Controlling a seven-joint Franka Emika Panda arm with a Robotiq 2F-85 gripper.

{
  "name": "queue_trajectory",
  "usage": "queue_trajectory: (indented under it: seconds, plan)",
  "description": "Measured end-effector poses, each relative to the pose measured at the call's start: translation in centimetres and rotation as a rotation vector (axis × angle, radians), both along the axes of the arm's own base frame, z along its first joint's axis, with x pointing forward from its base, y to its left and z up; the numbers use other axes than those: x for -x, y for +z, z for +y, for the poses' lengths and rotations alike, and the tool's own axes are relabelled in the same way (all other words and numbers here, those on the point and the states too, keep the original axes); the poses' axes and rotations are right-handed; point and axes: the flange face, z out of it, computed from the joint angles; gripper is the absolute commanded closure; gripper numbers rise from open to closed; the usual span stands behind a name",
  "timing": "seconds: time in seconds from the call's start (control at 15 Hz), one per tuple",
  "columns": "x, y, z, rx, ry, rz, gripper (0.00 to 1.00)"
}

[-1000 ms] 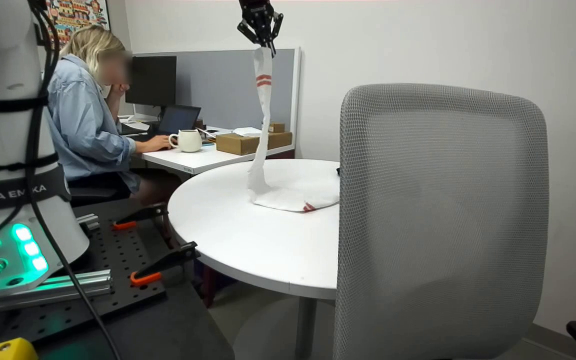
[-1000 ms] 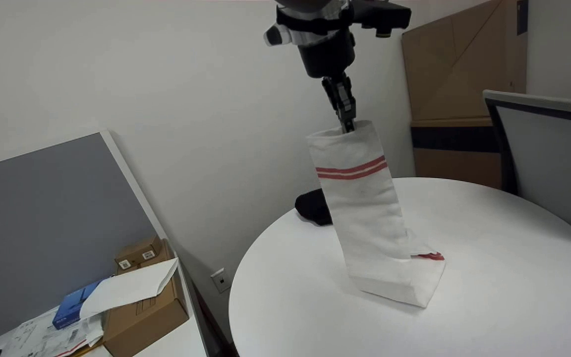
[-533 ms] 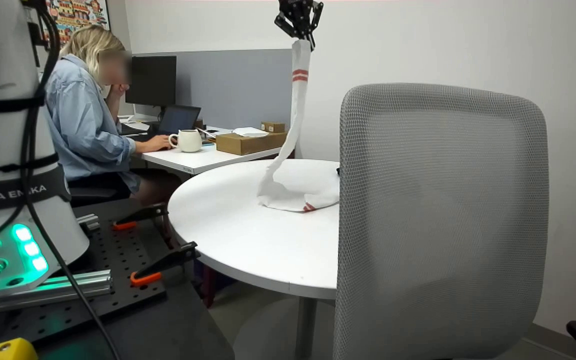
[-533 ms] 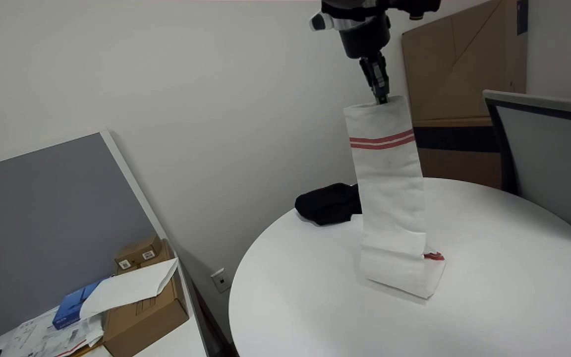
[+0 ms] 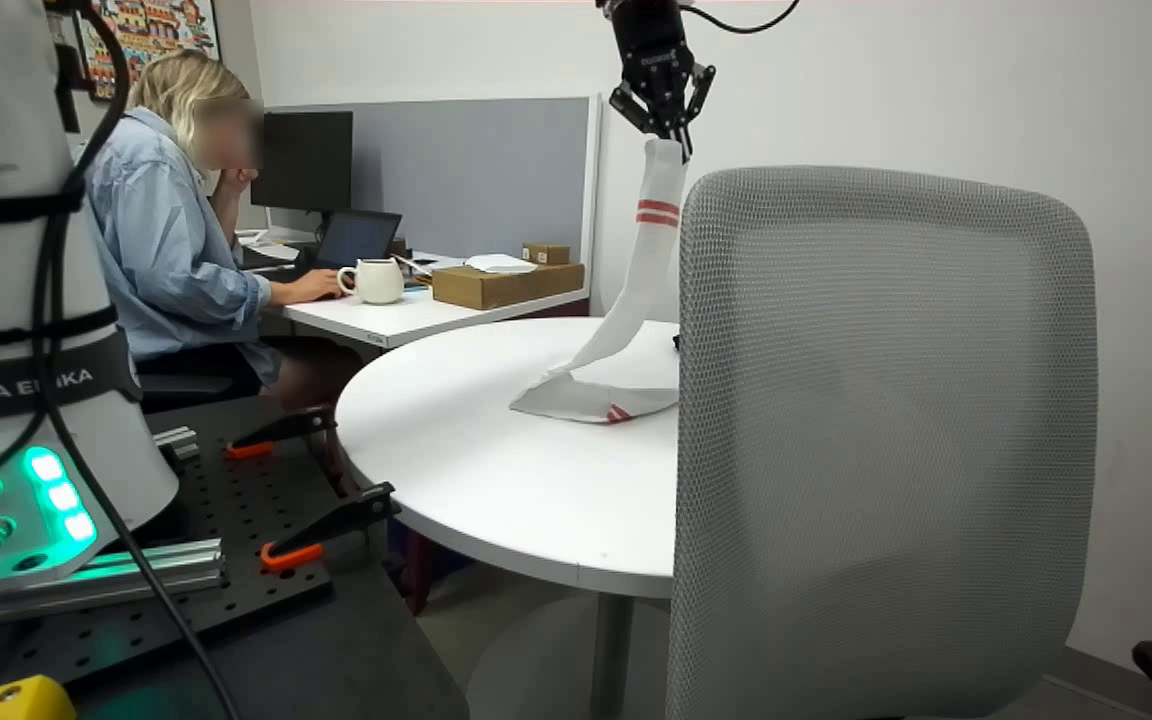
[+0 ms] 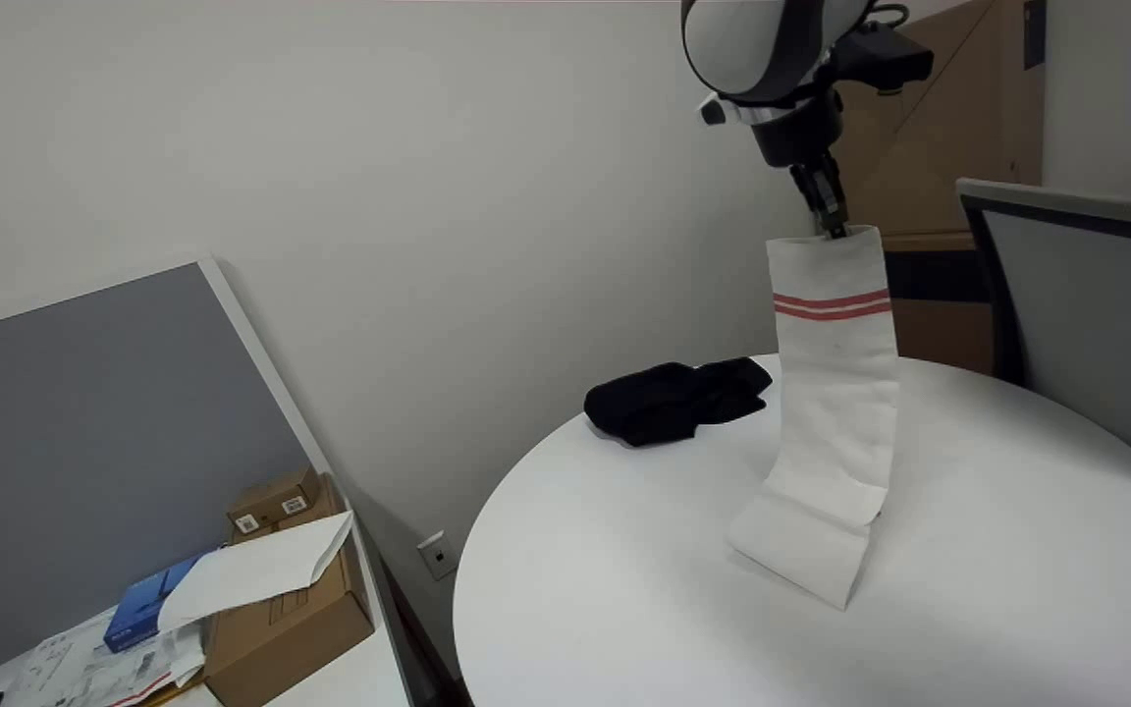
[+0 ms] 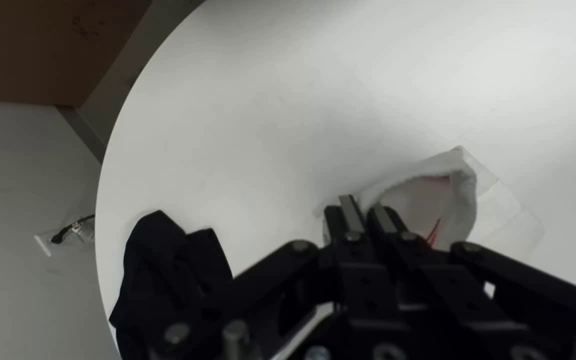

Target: Fold the white towel

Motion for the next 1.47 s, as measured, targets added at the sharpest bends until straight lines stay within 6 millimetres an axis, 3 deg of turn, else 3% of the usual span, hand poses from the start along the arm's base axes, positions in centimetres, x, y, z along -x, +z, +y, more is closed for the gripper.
queue_trajectory:
  seconds: [0.4, 0.73, 0.93, 1.13, 1.47]
  plan:
    - [-2.9, -2.2, -5.0, 0.085, -0.035, 0.03, 0.93]
    - [-4.7, -4.8, -5.2, 0.212, 0.045, 0.072, 0.92]
    - [-5.4, -7.0, -2.9, 0.306, 0.156, 0.092, 0.92]
    - [-5.4, -8.8, 1.1, 0.372, 0.28, 0.092, 0.93]
    - [-2.6, -12.4, 8.3, 0.293, 0.366, 0.16, 0.93]
